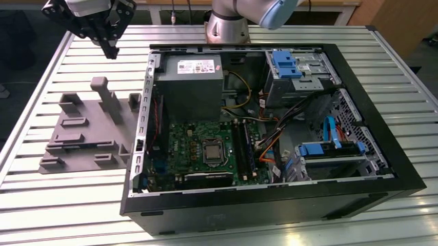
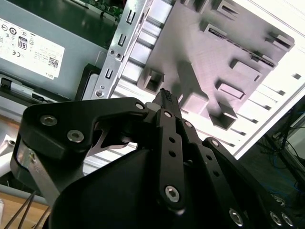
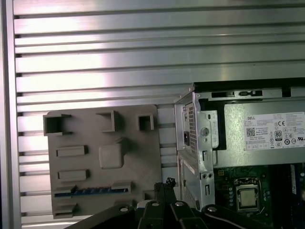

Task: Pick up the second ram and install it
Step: 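Reach for the second ram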

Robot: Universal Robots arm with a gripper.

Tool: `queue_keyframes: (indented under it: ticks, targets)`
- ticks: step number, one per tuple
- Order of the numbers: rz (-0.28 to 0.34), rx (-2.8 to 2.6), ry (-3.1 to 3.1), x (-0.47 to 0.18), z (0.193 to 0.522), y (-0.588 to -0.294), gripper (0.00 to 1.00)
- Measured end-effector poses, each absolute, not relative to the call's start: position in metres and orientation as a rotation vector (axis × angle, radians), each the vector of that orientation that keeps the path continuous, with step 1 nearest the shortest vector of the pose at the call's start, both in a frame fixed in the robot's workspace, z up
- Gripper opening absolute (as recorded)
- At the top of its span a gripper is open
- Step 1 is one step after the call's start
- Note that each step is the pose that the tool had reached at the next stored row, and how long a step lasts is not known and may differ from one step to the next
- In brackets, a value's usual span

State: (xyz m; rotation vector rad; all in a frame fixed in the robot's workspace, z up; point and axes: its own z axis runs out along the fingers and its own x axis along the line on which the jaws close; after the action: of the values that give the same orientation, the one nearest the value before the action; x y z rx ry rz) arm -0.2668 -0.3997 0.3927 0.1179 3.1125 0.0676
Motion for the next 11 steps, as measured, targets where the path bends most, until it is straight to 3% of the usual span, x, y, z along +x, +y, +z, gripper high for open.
queue_keyframes:
  ticks: [11]
  targets:
    - [0.068, 0.118, 3.112, -0.2711, 0.3922, -0.4001, 0.11]
